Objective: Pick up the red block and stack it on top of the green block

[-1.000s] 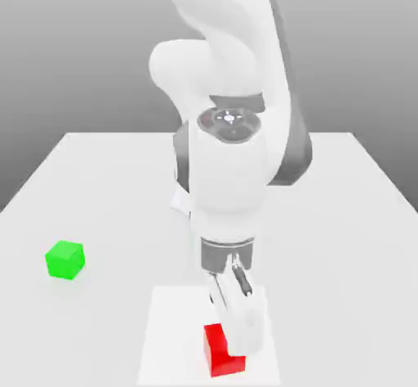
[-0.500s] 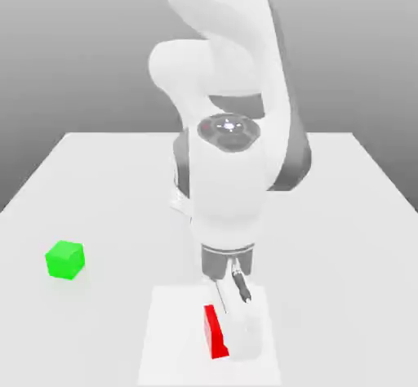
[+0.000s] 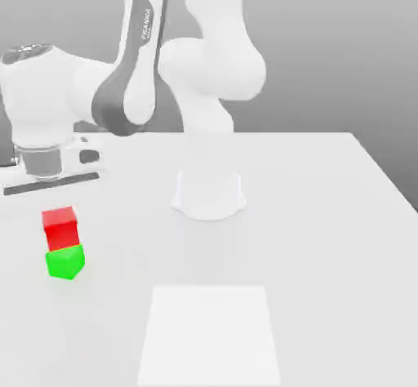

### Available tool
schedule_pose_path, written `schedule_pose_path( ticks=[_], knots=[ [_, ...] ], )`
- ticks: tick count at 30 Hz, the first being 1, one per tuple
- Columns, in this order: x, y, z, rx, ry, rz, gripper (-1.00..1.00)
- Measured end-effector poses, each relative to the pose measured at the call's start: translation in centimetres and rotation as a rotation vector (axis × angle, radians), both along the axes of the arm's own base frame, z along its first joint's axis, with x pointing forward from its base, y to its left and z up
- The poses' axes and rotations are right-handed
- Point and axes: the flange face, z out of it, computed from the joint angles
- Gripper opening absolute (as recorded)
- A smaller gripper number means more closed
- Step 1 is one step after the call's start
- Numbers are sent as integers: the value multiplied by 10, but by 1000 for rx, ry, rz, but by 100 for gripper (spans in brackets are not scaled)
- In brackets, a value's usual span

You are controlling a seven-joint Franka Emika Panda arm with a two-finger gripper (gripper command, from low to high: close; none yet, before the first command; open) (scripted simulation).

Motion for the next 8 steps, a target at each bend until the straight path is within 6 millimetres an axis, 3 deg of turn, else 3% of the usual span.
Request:
schedule_pose_path(
  ticks=[6, 7, 8],
  knots=[
    [-11, -5, -50, 2, -1, -61, -100],
    [-11, -5, -55, -1, 1, -61, 100],
    [-11, -5, -55, -1, 1, -61, 100]
  ],
)
